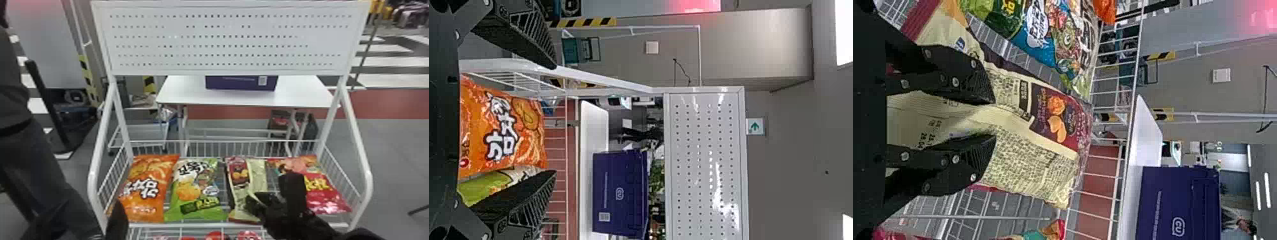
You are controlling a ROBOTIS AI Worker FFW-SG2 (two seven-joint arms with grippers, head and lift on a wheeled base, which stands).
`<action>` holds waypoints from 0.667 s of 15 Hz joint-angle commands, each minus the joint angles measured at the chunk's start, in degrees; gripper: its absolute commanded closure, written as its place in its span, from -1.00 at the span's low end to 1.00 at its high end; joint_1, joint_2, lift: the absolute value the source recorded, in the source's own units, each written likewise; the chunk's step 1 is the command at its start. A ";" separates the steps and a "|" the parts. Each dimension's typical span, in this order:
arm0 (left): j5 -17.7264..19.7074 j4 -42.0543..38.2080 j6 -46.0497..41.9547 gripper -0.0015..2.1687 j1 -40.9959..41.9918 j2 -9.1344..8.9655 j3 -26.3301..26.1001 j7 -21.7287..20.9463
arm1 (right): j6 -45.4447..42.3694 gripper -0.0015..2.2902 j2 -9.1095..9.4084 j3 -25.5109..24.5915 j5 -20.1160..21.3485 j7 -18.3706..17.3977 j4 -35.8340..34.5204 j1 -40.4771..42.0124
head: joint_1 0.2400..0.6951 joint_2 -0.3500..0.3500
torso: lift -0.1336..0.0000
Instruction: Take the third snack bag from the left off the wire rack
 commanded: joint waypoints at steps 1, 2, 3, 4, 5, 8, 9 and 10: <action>-0.15 0.24 0.00 -0.87 -0.11 -0.06 -0.12 0.00 | -0.19 0.96 -0.49 -1.11 -0.40 -0.02 -2.44 1.58 | 0.14 0.00 | 1.00; -0.15 0.15 0.00 -0.87 -0.11 -0.06 -0.21 0.00 | -1.07 0.96 -0.67 -1.29 -0.66 -0.11 -3.58 2.37 | 0.14 0.00 | 1.00; -0.15 0.06 0.00 -0.87 -0.11 -0.06 -0.30 0.00 | -2.13 0.96 -0.76 -1.82 -0.75 -0.02 -4.46 3.25 | 0.14 0.00 | 1.00; -0.15 -0.12 0.00 -0.87 -0.03 -0.06 -0.39 0.00 | -2.65 0.96 -0.93 -1.99 -1.01 -0.02 -5.52 3.86 | 0.14 0.00 | 1.00; -0.15 -0.29 0.00 -0.87 0.15 -0.06 -0.39 0.00 | -3.53 0.96 -1.37 -2.87 -1.10 -0.11 -7.19 5.09 | 0.14 0.00 | 1.00; -0.15 -0.64 -0.17 -0.87 0.50 0.03 -0.39 0.00 | -5.82 0.96 -3.22 -6.04 -2.51 -0.64 -18.44 10.98 | 0.14 0.00 | 1.00; -0.15 -0.73 -0.35 -0.87 0.59 0.03 -0.39 0.00 | -7.22 0.96 -4.10 -7.79 -2.86 -0.72 -22.48 14.14 | 0.14 0.00 | 1.00; -0.15 -0.73 -0.35 -0.87 0.59 0.12 -0.30 0.00 | -8.28 0.96 -4.80 -9.55 -3.12 -0.72 -25.91 17.31 | 0.14 0.00 | 1.00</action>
